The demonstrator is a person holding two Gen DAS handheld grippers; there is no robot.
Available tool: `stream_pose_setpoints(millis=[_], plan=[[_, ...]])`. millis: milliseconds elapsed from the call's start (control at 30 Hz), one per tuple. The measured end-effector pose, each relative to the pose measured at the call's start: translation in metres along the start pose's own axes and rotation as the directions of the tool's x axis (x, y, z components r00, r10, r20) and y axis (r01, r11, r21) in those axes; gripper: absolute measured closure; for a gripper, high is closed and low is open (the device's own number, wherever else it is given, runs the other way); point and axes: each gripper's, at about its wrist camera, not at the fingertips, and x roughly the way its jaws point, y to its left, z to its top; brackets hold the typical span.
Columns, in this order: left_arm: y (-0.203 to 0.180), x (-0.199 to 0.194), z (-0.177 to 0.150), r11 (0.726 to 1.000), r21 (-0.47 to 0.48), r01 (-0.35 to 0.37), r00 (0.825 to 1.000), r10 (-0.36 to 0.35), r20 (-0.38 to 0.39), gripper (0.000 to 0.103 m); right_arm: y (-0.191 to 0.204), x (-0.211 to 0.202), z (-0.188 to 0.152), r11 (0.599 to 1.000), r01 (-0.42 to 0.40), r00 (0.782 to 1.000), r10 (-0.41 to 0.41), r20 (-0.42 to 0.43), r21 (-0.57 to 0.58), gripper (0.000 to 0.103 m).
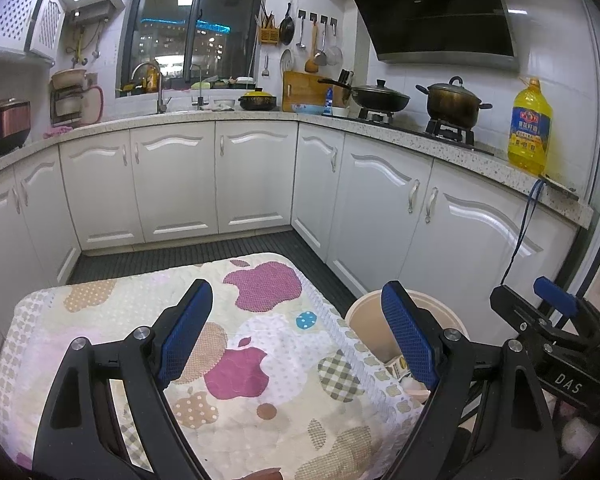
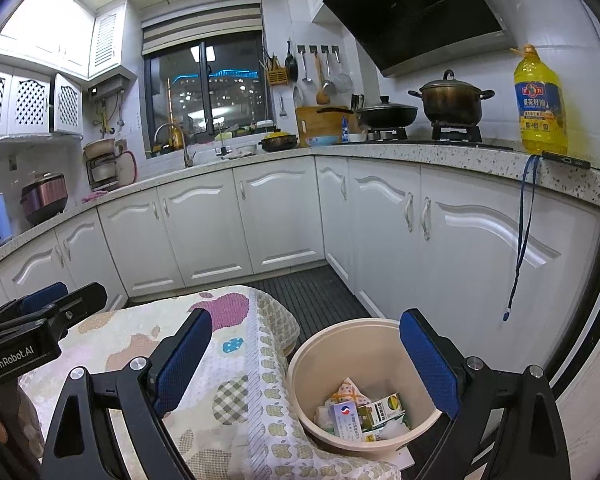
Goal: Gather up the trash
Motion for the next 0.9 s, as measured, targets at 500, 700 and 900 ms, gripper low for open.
stream_pose_setpoints(millis=[500,700,900], plan=[[0.0005,0.0007,-0.0012,1.000,0.006,0.000,1.000,0.000,-0.001,0.017,0.0029,0.0003,-0.0011,1.000,-0.009,1.000,0.009,0.000,-0.003,0.009],[0.0008,0.0011,-0.0014,1.000,0.005,-0.002,1.000,0.002,0.001,0.017,0.0029,0.0003,-0.0015,1.000,-0.009,1.000,0.009,0.000,-0.003,0.009],[0.0010,0.0020,-0.0015,1.000,-0.001,0.000,1.000,0.000,-0.003,0.017,0.0022,0.0006,-0.0015,1.000,-0.010,1.000,0.010,-0.001,0.000,0.009]])
